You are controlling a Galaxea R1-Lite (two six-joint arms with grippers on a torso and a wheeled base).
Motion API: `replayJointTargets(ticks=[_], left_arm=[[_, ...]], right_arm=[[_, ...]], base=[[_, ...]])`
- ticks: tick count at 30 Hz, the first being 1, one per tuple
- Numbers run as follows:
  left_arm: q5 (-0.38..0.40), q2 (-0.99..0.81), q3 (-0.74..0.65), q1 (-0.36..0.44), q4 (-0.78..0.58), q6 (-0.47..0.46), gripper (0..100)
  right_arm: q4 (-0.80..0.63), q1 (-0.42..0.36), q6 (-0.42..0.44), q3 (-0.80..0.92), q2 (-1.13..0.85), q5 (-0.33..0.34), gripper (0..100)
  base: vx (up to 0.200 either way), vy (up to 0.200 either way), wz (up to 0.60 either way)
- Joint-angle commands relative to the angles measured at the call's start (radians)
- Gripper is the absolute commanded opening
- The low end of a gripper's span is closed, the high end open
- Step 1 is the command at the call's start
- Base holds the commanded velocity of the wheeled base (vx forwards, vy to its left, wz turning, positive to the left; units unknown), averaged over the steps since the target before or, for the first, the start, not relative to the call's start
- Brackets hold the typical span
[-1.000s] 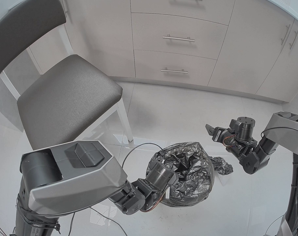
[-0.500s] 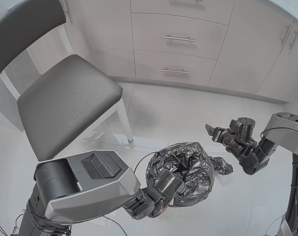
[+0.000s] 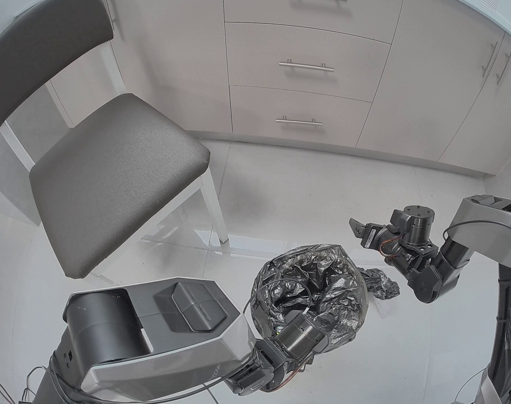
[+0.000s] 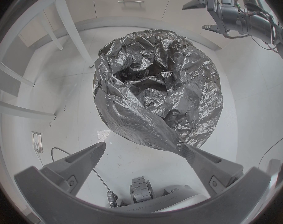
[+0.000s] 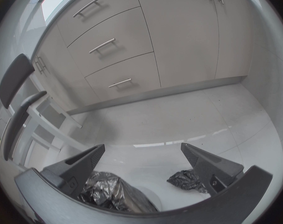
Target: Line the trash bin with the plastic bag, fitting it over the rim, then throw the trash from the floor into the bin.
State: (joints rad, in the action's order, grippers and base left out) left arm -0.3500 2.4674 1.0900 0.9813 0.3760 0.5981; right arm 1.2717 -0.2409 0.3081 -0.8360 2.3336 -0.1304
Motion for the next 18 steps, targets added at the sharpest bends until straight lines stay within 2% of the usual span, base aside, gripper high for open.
replayJointTargets(ticks=[1,2,6,13,18], left_arm=[[-0.004,0.005,-0.005,0.004,0.003,0.002,100],[-0.004,0.005,-0.005,0.0,0.003,0.003,100],[-0.003,0.004,-0.007,-0.001,0.004,0.003,100],[-0.003,0.004,-0.028,-0.003,0.061,0.005,100],[-0.001,0.002,-0.055,-0.003,0.104,0.003,100]], right_arm=[[-0.002,-0.025,-0.015,0.055,0.003,0.029,100],[-0.003,-0.035,-0.029,0.084,-0.002,0.045,100],[-0.009,-0.055,-0.081,0.163,-0.011,0.038,100],[0.002,-0.098,-0.078,0.294,0.0,-0.018,100],[-0.002,-0.12,-0.078,0.299,0.027,-0.025,100]], base=[[0.0,0.0,0.0],[0.0,0.0,0.0],[0.0,0.0,0.0],[0.0,0.0,0.0],[0.0,0.0,0.0]])
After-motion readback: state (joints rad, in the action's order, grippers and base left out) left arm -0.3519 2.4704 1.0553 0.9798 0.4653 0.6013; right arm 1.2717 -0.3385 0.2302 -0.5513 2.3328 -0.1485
